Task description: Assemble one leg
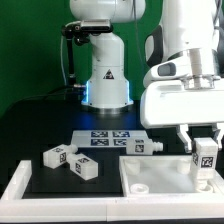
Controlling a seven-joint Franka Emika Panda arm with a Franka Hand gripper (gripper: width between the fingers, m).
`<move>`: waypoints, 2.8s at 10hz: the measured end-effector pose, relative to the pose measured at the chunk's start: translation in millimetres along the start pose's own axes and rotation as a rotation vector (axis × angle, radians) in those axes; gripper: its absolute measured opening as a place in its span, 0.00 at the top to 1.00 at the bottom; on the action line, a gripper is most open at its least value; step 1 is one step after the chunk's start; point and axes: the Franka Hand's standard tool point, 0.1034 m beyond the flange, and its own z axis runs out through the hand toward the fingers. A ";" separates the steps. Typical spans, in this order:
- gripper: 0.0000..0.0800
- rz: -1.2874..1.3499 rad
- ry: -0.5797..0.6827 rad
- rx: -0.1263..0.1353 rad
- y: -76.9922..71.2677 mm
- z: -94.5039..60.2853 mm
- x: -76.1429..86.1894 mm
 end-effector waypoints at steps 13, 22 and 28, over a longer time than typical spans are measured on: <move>0.64 0.019 0.063 0.008 -14.8 -0.3 -2.2; 0.64 0.004 0.059 0.005 -13.6 -1.9 -1.3; 0.64 -0.010 0.066 -0.007 -2.6 -0.7 -3.2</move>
Offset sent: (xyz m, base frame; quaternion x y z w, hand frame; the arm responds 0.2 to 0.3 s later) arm 0.0066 0.0158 -0.0102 0.0017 0.0133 0.0188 0.9997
